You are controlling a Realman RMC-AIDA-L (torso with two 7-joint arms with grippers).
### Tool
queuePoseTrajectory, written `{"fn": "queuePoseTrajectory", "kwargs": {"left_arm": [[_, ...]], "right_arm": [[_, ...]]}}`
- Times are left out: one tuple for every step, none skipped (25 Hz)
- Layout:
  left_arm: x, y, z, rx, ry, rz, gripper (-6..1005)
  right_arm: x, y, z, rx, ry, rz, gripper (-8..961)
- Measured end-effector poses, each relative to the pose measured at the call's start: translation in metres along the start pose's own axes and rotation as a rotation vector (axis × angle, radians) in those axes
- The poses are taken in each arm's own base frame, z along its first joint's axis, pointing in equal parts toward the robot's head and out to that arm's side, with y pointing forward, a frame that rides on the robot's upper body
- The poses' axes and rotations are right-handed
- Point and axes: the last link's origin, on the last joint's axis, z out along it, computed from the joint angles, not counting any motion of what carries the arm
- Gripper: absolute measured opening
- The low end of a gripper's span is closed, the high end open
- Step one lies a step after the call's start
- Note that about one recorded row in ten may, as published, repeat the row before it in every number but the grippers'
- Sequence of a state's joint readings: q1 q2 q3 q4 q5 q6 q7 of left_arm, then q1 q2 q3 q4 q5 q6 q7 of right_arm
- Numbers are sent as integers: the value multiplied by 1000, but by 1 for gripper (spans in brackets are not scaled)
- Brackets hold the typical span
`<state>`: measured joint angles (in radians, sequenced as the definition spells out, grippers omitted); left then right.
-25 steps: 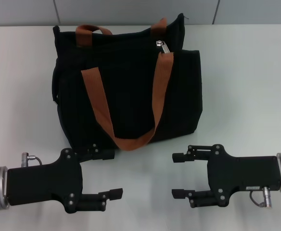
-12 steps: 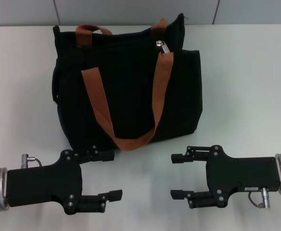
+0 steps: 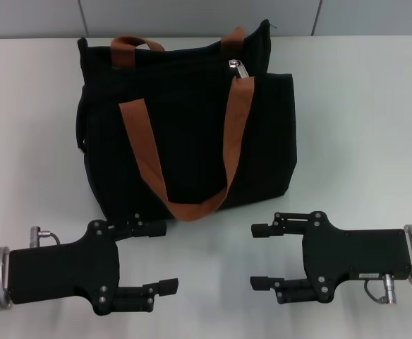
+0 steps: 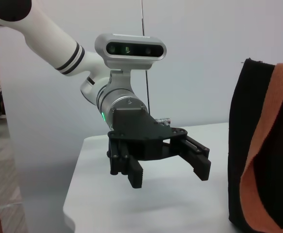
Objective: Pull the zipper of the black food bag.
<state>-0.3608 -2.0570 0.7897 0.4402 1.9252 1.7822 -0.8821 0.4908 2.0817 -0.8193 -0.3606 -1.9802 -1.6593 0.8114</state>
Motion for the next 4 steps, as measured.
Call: {"fn": "queuePoseTrajectory", "kwargs": {"left_arm": [[0,0,0,1,0,0,829],[0,0,0,3,1,-1,829],[0,0,-1,3,1,-1,829],[0,0,-1,4,1,-1,829]], "right_arm": [[0,0,0,1,-1,0,730],[0,0,0,1,-1,0,730],[0,0,0,2,-1,0,730],[0,0,0,2,-1,0,730]]}}
